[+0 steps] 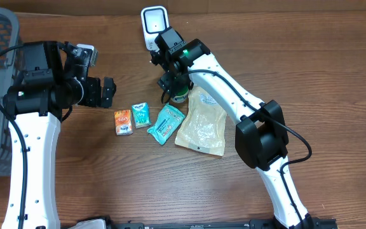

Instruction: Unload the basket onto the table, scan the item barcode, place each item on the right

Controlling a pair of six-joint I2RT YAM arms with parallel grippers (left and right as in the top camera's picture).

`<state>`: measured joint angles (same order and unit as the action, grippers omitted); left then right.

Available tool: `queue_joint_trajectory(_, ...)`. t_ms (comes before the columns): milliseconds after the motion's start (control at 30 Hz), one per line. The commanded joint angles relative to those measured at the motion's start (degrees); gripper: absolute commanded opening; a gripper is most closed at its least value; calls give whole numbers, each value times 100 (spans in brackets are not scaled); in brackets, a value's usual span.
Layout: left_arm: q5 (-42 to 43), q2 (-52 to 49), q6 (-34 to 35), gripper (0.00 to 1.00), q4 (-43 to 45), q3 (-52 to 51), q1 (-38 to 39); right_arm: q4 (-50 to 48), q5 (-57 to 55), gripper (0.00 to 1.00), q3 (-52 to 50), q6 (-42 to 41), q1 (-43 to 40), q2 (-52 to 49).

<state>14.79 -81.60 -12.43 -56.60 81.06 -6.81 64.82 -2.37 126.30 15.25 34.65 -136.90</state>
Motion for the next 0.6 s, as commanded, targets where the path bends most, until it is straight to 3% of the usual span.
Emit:
queue_joint_trajectory(0, 7, 35, 0, 100, 7, 107, -2, 20, -33, 73, -35, -20, -66, 24)
queue_joint_trajectory(200, 7, 35, 0, 99, 7, 107, -2, 24, -33, 66, -35, -22, -66, 24)
queue_joint_trajectory(367, 7, 35, 0, 100, 7, 107, -2, 26, -31, 50, -15, -63, -66, 26)
queue_joint_trajectory(567, 7, 35, 0, 100, 7, 107, -2, 319, 267, 46, 308, -219, -79, 26)
